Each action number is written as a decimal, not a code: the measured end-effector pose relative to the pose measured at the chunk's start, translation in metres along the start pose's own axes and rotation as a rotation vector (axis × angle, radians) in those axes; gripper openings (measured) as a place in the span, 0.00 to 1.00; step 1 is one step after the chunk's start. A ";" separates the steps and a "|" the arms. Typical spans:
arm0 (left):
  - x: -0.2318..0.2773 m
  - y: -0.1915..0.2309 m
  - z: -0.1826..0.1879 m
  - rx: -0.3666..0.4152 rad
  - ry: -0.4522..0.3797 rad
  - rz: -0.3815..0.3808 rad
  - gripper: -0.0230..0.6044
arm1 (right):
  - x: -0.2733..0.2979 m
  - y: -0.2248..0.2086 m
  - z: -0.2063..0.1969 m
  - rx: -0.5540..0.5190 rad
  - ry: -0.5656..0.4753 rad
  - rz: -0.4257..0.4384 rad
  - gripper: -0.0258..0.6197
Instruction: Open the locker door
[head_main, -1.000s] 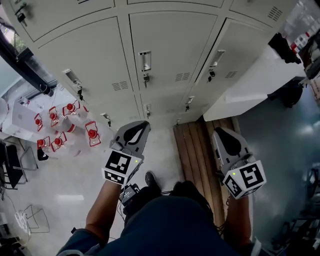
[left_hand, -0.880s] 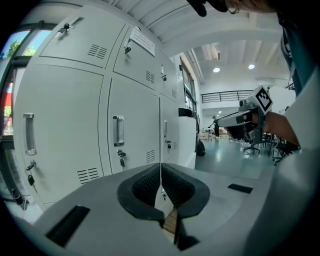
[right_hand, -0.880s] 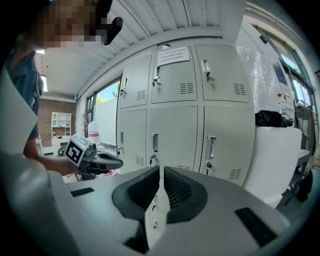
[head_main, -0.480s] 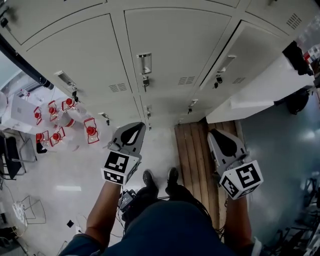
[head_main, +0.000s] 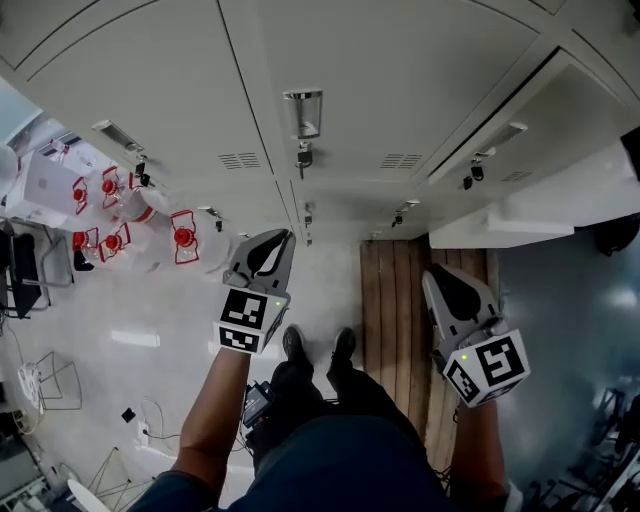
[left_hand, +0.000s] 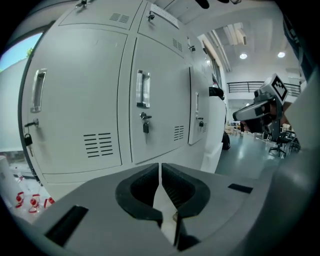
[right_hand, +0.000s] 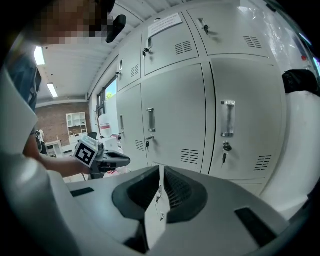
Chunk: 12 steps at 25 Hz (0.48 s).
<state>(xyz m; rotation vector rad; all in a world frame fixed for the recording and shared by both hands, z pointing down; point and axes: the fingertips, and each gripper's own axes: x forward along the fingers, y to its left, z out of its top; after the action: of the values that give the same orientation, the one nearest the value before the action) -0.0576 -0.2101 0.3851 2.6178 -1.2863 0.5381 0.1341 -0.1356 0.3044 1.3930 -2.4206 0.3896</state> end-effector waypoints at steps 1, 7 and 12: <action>0.007 0.003 -0.007 -0.007 0.008 0.009 0.07 | 0.005 -0.002 -0.006 -0.005 0.013 0.006 0.10; 0.050 0.020 -0.053 -0.047 0.045 0.069 0.07 | 0.026 -0.014 -0.040 -0.008 0.076 0.025 0.10; 0.084 0.031 -0.093 -0.089 0.086 0.105 0.13 | 0.035 -0.019 -0.068 0.004 0.119 0.031 0.10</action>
<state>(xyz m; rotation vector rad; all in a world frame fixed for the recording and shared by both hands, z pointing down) -0.0580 -0.2609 0.5038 2.4384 -1.3932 0.5893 0.1433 -0.1460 0.3825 1.2970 -2.3483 0.4715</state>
